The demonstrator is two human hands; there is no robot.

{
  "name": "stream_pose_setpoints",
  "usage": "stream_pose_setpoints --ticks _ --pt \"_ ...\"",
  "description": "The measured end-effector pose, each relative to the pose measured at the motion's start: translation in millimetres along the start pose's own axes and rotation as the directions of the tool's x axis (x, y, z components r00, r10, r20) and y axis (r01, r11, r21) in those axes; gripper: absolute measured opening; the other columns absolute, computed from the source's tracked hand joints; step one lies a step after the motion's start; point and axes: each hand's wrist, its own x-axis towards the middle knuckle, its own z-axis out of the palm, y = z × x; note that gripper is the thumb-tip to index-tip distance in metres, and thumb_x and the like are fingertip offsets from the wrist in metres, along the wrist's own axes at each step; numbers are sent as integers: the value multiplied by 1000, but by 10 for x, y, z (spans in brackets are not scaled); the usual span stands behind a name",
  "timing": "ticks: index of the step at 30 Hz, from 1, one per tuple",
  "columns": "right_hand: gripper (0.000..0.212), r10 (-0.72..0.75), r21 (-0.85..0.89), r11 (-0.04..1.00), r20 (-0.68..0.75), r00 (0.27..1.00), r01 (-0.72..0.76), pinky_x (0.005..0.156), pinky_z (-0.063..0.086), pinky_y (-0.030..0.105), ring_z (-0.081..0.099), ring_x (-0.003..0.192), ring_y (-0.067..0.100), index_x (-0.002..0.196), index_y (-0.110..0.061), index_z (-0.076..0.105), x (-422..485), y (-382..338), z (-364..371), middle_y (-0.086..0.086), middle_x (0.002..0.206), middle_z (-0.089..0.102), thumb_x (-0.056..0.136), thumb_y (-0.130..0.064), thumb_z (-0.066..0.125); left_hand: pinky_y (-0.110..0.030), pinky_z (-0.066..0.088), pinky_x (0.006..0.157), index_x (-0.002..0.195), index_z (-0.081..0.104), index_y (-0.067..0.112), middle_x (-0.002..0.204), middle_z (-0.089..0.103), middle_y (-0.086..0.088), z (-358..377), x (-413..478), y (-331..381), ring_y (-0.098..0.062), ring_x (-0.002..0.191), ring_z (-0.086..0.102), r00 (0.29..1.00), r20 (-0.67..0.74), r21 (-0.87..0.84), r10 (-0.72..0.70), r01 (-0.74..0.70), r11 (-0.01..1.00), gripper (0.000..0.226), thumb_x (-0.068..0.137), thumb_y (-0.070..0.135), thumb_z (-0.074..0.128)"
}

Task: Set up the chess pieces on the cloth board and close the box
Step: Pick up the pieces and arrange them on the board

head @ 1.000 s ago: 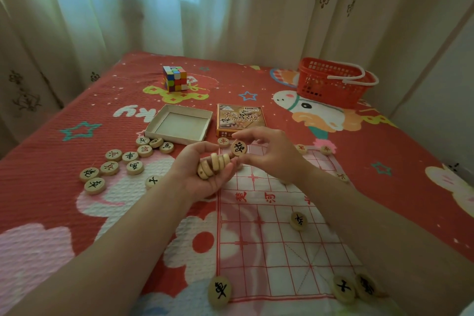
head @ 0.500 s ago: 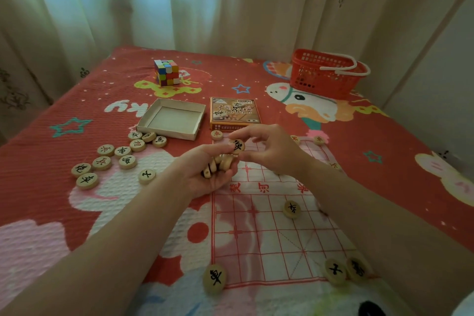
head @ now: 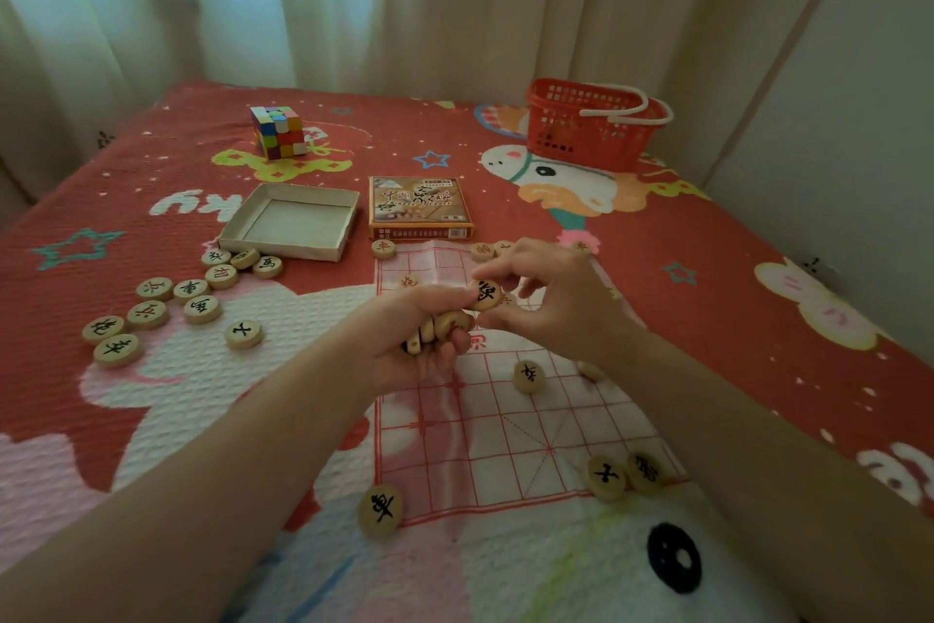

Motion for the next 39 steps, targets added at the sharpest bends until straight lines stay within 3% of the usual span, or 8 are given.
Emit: stream_pose_setpoints --ticks 3,6,15,21,25,30,35,39 --pt "37 23 18 1000 20 1000 -23 69 48 24 59 85 13 101 -17 69 -125 -4 -70 5 93 67 65 -19 75 -13 39 32 87 60 7 69 56 -4 38 -14 -28 -6 41 51 1000 28 58 1 -3 998 20 69 16 65" --pt "38 49 53 997 40 998 -51 72 43 21 54 87 7 102 -22 67 -246 -9 -110 -1 93 66 66 -15 72 -11 37 32 80 59 9 68 57 -4 84 -32 -69 -6 41 50 999 31 127 10 -14 992 4 82 12 59" --pt "37 94 106 990 28 995 -96 70 38 14 54 83 2 100 -30 64 -484 20 -185 -23 84 63 63 -28 72 -12 34 31 79 60 11 65 57 -1 213 -84 -155 -5 42 48 1000 13 265 10 -13 964 7 85 11 57" --pt "34 66 138 984 314 947 -114 76 42 19 58 84 8 97 -28 68 -686 -56 -361 -12 86 66 63 -30 73 -12 35 30 81 60 6 65 55 -6 131 -73 -75 -6 37 46 999 -42 66 -16 19 998 22 61 11 65" --pt "32 104 33 989 529 842 -142 79 46 29 56 87 8 93 -28 69 -777 -95 -346 -16 87 63 63 -23 77 -13 41 33 79 62 4 68 55 -9 84 -39 -89 -8 41 50 997 -76 -25 -27 26 999 8 80 7 54" --pt "31 114 7 990 574 811 -144 81 46 32 55 90 9 92 -30 66 -808 -101 -338 -14 89 63 63 -27 75 -13 44 35 83 63 3 70 56 -10 113 -39 -118 -9 42 51 997 -79 -26 -22 20 999 12 81 8 52" --pt "31 125 -34 991 613 780 -133 76 47 28 52 88 6 90 -27 65 -827 -134 -334 -13 86 56 62 -25 77 -12 42 35 83 62 4 70 56 -10 152 -82 -106 -9 42 50 999 -49 -9 -19 18 1000 26 58 10 60" --pt "33 148 -59 988 632 761 -143 77 47 29 50 89 4 92 -28 65 -827 -143 -324 -10 90 56 62 -25 78 -13 41 34 83 62 3 67 56 -11 149 -81 -111 -10 42 50 998 -65 -23 -17 16 1000 15 72 7 54"
